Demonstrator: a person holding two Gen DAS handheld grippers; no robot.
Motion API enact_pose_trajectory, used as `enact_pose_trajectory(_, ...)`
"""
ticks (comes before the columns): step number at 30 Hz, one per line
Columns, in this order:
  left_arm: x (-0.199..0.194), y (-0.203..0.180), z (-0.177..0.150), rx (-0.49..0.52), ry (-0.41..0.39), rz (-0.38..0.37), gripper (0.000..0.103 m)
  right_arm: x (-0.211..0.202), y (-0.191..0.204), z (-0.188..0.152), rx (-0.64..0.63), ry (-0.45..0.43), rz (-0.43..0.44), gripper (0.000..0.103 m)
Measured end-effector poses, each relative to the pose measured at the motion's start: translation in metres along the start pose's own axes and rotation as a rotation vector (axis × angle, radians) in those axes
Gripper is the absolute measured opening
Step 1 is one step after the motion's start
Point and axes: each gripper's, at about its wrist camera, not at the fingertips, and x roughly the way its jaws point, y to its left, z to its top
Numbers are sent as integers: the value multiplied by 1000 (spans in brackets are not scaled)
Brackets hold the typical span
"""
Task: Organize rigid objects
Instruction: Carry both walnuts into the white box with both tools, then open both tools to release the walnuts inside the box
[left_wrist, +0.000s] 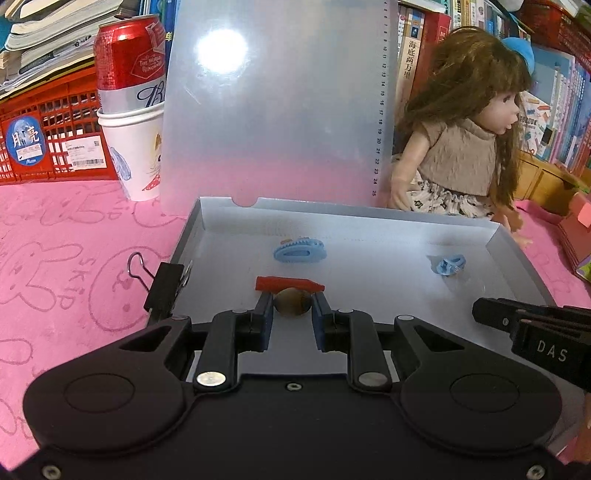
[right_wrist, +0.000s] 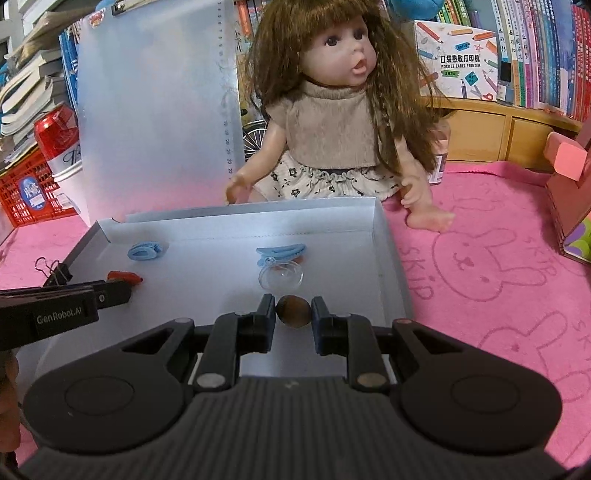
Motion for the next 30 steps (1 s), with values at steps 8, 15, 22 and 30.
enact_pose_trajectory(8, 2, -2, -1, 18, -2, 7, 21, 1, 1, -3, -4, -18, -3, 26)
enact_pose_trajectory(15, 2, -4, -3, 33, -14, 15, 22, 1, 3, -5, -19, -30, -6, 25)
enact_pose_trajectory(22, 1, -3, -4, 20, -19, 16, 22, 0, 2, -4, -10, -31, -13, 44)
enact_pose_trajectory(30, -11, -5, -5, 32, -43, 3, 53, -10, 6, -6, -15, -61, -31, 65)
